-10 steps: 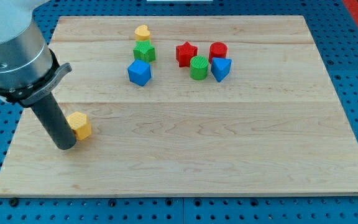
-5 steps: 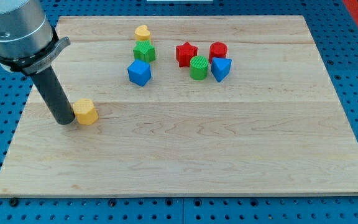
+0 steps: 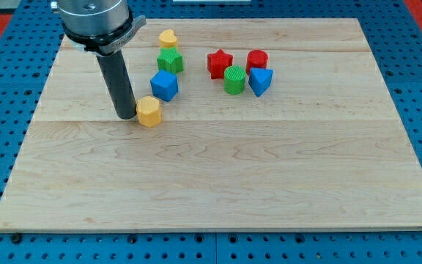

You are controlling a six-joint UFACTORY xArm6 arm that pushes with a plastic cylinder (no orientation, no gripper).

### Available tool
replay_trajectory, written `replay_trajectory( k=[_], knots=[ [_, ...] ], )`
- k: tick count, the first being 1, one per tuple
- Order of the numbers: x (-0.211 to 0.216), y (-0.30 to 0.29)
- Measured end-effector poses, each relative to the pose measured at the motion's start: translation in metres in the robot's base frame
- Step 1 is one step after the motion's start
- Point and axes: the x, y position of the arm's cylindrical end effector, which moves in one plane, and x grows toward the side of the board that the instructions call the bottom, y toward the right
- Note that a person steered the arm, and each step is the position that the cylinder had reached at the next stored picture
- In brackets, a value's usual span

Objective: Slide the yellow hexagon vertically to the bottom of the green circle

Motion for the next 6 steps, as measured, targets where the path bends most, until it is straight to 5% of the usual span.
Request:
replay_trajectory(
  k=[6],
  knots=[
    [-0.017, 0.141]
  ],
)
